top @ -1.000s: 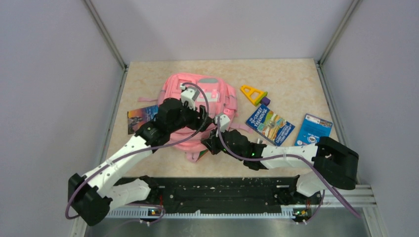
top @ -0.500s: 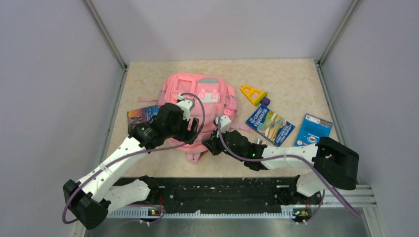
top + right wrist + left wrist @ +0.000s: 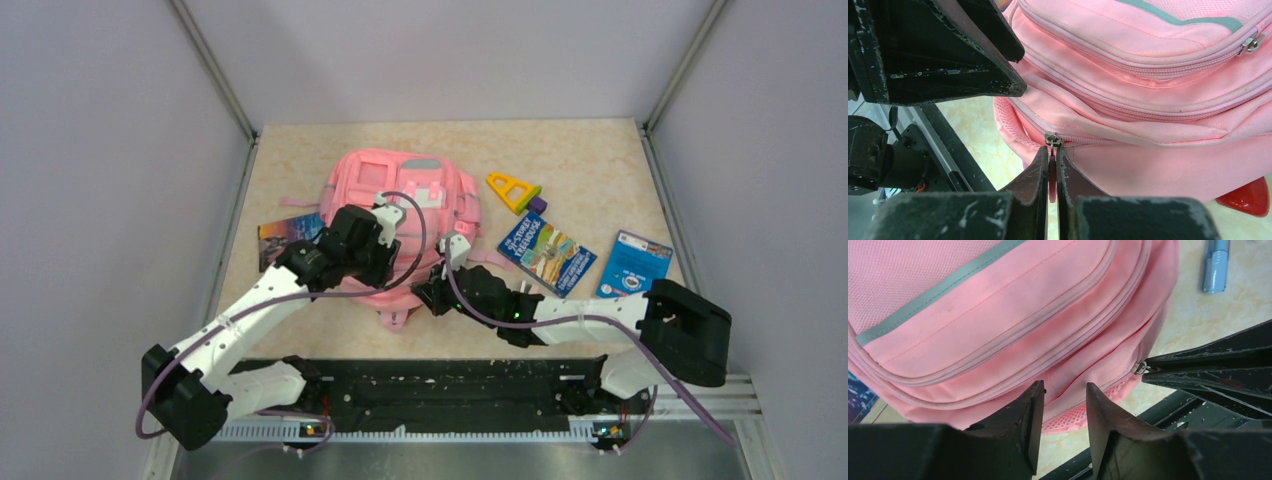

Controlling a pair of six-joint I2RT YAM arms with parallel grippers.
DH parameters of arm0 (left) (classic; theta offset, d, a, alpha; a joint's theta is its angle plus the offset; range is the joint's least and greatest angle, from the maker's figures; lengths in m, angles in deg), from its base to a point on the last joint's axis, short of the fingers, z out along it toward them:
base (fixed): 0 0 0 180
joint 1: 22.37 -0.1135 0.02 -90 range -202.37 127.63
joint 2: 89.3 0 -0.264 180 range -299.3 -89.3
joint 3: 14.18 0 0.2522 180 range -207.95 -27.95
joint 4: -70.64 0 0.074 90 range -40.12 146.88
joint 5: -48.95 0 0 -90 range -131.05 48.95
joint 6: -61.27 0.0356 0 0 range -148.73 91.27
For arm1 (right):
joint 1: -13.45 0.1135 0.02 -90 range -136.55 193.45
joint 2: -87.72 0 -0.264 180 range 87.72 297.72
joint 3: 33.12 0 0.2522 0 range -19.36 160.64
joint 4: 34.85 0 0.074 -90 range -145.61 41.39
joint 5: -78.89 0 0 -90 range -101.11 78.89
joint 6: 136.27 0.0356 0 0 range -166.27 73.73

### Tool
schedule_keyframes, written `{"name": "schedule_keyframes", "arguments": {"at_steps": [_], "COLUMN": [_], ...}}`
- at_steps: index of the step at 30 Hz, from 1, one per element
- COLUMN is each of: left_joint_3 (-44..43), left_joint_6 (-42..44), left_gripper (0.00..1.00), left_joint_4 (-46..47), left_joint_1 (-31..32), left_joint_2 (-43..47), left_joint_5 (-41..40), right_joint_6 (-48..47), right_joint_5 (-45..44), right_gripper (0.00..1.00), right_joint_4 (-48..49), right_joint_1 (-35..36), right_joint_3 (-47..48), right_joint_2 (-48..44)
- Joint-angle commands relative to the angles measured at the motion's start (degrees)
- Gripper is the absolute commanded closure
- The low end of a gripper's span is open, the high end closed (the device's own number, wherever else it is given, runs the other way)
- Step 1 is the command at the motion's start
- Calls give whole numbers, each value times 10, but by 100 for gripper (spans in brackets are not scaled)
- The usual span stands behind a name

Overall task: Pack the student bag
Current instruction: Unzip the student bag at the center of the board.

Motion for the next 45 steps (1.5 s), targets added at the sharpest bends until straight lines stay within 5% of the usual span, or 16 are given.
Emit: {"name": "schedule_keyframes", "arguments": {"at_steps": [1, 15, 20, 31, 38, 45], "left_joint_3": [9, 20, 15, 26, 18, 21], "left_joint_6": [25, 31, 34, 25, -26, -62], "left_gripper": [60, 38, 55, 100, 100, 100], "left_joint_4": [47, 54, 64, 116, 189, 254], "left_joint_1": [-2, -2, -2, -2, -1, 0], "left_joint_2": [9, -9, -22, -62, -83, -101], "left_joint_5": [59, 61, 67, 254, 322, 326], "right_joint_6": [2, -1, -3, -17, -33, -15], "right_joint_5": [-10, -16, -19, -58, -102, -54], "right_gripper": [100, 100, 100, 100, 100, 100], "right_joint_4": [20, 4, 0, -29, -75, -38], "right_joint_1": [9, 9, 9, 9, 9, 11], "right_joint_3": [4, -1, -2, -8, -20, -51], "right_joint_2": [-34, -57, -59, -76, -82, -92]}}
